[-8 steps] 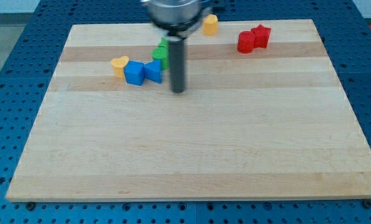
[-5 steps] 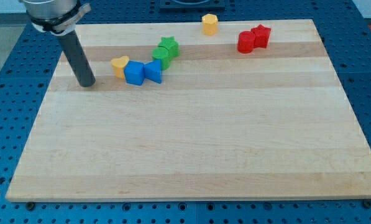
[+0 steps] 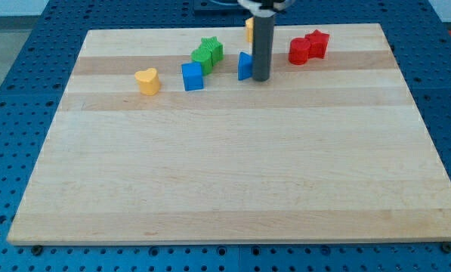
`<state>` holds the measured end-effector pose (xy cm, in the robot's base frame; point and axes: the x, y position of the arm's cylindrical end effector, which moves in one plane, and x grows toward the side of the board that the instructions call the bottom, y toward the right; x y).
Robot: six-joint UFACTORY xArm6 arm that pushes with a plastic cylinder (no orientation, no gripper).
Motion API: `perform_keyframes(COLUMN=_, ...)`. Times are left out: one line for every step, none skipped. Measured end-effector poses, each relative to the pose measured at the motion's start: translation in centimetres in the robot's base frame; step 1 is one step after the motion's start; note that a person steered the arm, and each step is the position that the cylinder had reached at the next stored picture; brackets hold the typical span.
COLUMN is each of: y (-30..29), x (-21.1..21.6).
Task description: Move the blue triangle below to the yellow hexagon
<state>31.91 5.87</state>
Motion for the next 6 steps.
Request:
perform_keyframes(y=0.6, x=-2.9)
perform_keyframes(y=2.5, x=0.2)
perform_keyframes(y=3.2, x=5.3)
perform_keyframes(y=-1.7, x=5.7)
perform_keyframes(y=-6.4, x=3.7)
perform_keyframes(y=-5.2, x=1.6)
